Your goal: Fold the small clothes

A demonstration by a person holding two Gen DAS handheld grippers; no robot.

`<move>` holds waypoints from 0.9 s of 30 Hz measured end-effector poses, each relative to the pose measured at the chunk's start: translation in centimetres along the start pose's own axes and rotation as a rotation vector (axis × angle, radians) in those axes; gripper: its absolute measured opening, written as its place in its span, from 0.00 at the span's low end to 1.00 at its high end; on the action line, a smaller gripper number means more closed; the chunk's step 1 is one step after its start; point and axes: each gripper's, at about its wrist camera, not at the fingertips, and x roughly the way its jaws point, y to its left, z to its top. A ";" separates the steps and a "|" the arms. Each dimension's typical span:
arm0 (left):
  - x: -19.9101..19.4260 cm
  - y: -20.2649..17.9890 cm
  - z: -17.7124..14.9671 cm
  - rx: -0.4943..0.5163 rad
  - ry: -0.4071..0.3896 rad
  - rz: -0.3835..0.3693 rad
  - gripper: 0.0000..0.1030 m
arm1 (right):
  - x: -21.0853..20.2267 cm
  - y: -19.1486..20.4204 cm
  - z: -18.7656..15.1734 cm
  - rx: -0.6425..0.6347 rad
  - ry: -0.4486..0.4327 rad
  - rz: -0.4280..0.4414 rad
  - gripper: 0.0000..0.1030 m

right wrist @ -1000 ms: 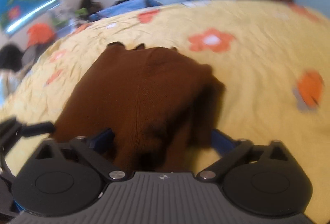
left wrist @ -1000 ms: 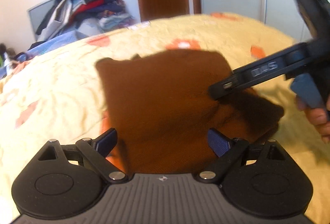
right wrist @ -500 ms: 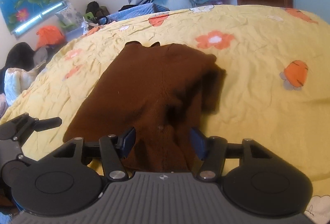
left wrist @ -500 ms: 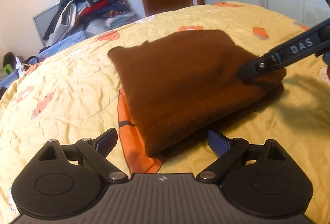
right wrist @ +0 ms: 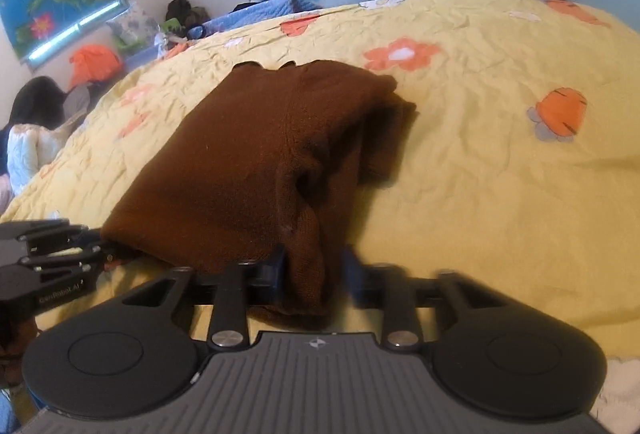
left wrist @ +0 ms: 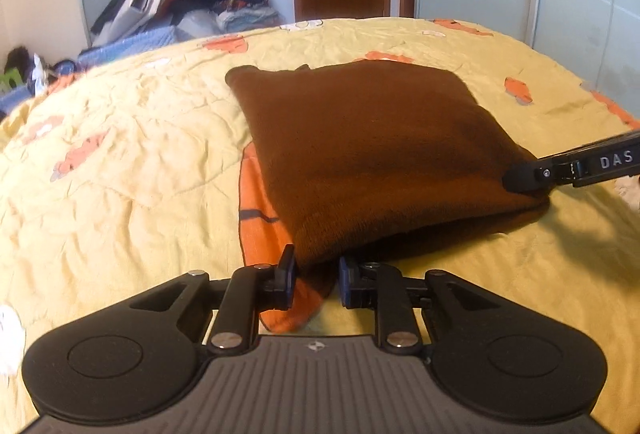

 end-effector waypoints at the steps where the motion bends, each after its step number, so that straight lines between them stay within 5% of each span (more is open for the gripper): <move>1: -0.4 0.1 -0.1 -0.021 0.013 -0.012 0.29 | -0.6 0.3 -0.1 0.006 -0.013 -0.019 0.69; 3: -1.4 0.4 -0.5 -0.062 0.022 -0.033 0.54 | -2.5 1.0 -0.6 -0.005 -0.074 -0.030 0.71; 4: -1.9 0.4 -0.8 -0.079 0.011 -0.037 0.78 | -3.5 1.3 -1.0 0.002 -0.092 -0.020 0.79; 5: -2.4 0.5 -1.1 -0.093 -0.011 -0.043 0.91 | -4.3 1.4 -1.3 0.018 -0.101 -0.014 0.84; 7: -3.0 0.3 -1.4 -0.106 -0.056 -0.053 0.94 | -5.4 1.8 -2.2 0.034 -0.109 -0.022 1.00; 11: -1.1 -1.0 -0.8 -0.090 0.027 -0.050 0.94 | -4.5 2.8 -3.6 0.012 -0.056 -0.088 1.00; 14: 0.5 -2.3 -0.4 -0.031 0.114 0.024 0.94 | -2.5 3.3 -4.3 0.021 0.013 -0.147 1.00; 21: -0.6 -2.3 0.7 0.114 0.082 0.160 0.94 | -0.4 6.3 -4.6 -0.094 0.045 -0.315 1.00; 27: 0.9 -1.9 -0.1 -0.019 0.081 0.152 0.94 | 0.7 7.0 -4.7 -0.086 -0.025 -0.329 1.00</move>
